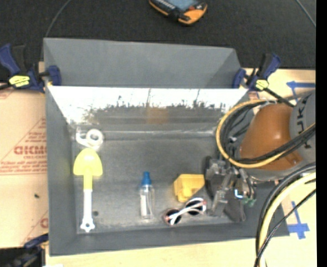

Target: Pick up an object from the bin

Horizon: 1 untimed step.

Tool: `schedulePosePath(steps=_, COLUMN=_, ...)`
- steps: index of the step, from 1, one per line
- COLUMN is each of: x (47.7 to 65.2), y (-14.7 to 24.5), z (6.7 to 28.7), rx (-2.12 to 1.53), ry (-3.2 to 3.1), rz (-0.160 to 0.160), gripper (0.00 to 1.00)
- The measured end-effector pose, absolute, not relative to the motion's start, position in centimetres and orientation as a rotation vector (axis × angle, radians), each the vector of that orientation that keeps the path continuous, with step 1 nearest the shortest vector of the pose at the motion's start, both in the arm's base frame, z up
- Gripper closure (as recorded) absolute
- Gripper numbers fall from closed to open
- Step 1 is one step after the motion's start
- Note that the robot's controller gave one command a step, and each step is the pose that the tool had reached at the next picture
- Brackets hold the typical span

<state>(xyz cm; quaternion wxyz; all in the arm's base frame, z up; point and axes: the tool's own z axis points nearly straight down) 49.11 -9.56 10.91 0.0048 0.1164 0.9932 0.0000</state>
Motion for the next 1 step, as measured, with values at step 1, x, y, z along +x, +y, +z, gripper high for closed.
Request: schedulePosePath(steps=1, x=48.89, y=-9.12, z=11.20, rx=0.357, ry=3.112, rz=0.001, gripper=0.00)
